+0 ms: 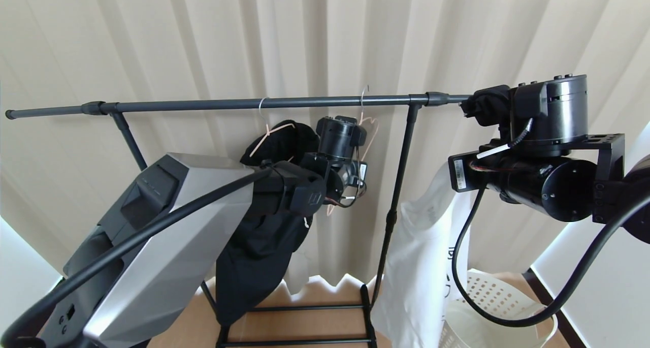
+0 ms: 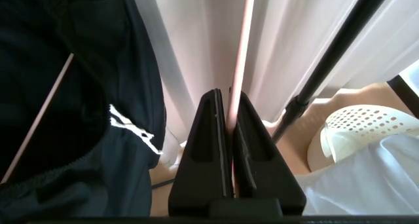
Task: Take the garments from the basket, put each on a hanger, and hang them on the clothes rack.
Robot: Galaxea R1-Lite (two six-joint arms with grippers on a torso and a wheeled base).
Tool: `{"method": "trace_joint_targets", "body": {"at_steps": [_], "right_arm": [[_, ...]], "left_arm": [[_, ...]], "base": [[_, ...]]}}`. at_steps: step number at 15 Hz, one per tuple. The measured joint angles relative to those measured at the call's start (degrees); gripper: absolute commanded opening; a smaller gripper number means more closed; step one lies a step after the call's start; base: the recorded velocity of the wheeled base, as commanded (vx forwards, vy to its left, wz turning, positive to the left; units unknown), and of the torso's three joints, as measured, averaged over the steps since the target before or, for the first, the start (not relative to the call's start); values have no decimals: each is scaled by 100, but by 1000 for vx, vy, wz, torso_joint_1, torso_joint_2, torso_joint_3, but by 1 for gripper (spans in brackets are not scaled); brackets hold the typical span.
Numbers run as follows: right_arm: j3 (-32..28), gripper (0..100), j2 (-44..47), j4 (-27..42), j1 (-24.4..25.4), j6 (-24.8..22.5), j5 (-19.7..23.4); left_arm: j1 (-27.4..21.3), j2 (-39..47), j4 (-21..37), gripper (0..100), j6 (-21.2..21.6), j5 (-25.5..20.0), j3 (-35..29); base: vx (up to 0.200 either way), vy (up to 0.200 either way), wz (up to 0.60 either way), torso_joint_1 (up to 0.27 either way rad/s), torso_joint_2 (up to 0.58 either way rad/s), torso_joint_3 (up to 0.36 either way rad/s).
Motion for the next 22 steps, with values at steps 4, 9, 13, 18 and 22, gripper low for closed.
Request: {"method": "trace_joint_targets", "body": {"at_steps": [4, 9, 13, 18, 22], "right_arm": [[-9, 0, 5, -2, 0, 0, 2], [-9, 0, 11, -9, 0, 6, 5], [-29, 0, 20, -13, 0, 6, 18], [-11, 0, 22, -9, 0, 17, 18], [0, 0, 27, -11, 0, 24, 18]], "left_arm": [[-2, -196, -4, 0, -137, -9, 129], [-27, -463, -33, 0, -206, -40, 617], [-68, -959, -444, 0, -268, -54, 1518], [-99, -1674, -1195, 0, -252, -76, 2857], [-123, -2358, -1988, 0, -173, -455, 4315]], "base": [[0, 0, 0, 0, 0, 0], [0, 0, 0, 0, 0, 0], [0, 0, 0, 0, 0, 0], [0, 0, 0, 0, 0, 0], [0, 0, 0, 0, 0, 0]]}}
